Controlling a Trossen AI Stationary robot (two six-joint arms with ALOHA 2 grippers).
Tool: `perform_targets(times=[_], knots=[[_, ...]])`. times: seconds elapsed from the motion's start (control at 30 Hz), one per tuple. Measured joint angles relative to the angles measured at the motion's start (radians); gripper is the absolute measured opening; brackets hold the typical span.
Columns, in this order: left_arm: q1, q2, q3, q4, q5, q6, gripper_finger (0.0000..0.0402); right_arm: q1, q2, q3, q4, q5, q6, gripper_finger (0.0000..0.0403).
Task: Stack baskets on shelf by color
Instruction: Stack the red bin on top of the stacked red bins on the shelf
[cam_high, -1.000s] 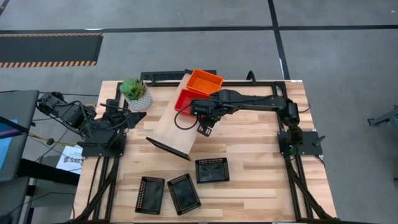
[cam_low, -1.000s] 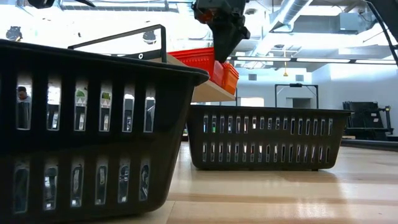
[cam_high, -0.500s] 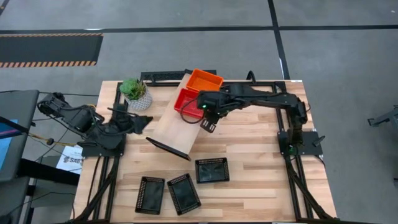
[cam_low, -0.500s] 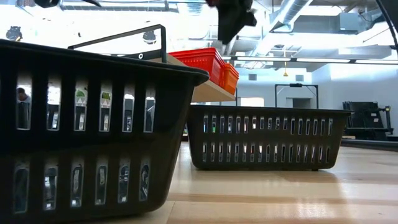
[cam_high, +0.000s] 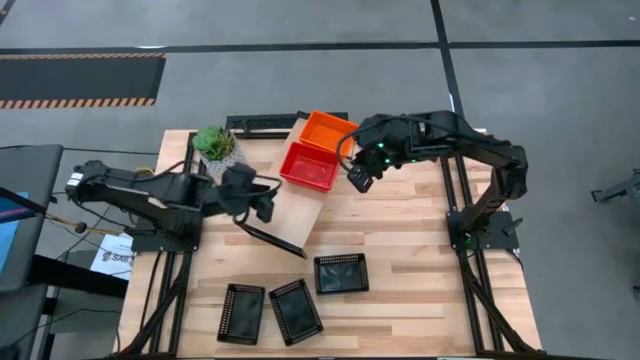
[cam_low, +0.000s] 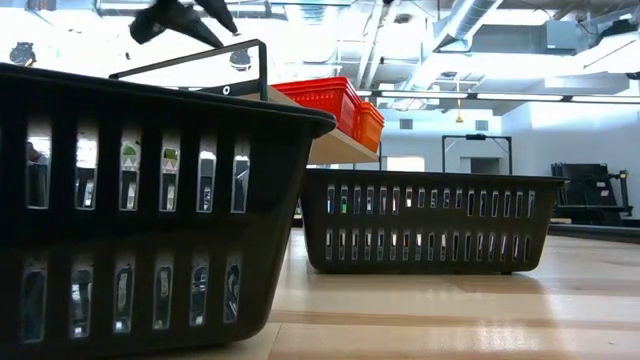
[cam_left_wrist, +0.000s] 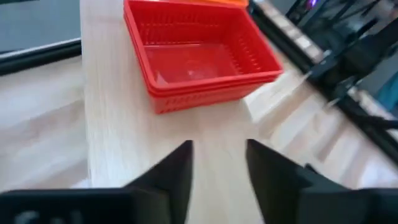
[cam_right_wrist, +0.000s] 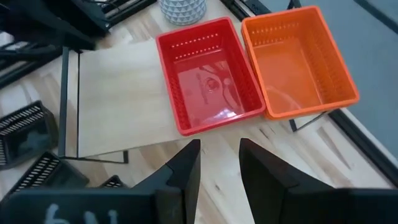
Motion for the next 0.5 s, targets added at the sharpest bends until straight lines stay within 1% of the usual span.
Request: perform_targets(times=[0.13, 0.17, 0.2, 0.37, 0.5], knots=[[0.084, 0.053, 0.000, 0.005, 0.106, 0.118, 0.0034, 0.005, -0.003, 0.000, -0.006, 0.002, 0.007, 0.0132], [0.101, 0.066, 0.000, 0.005, 0.127, 0.139, 0.0018, 0.006, -0.003, -0.001, -0.009, 0.002, 0.007, 0.0132], [0.116, 0.080, 0.000, 0.006, 0.138, 0.157, 0.0010, 0.007, 0.001, -0.001, -0.007, 0.002, 0.007, 0.0132], [0.175, 0.134, 0.000, 0.012, 0.143, 0.213, 0.0012, 0.020, 0.032, -0.002, -0.007, 0.001, 0.002, 0.0132], [0.211, 0.164, 0.000, 0.024, 0.154, 0.252, 0.0003, 0.020, 0.051, -0.001, -0.011, 0.001, -0.001, 0.0132]])
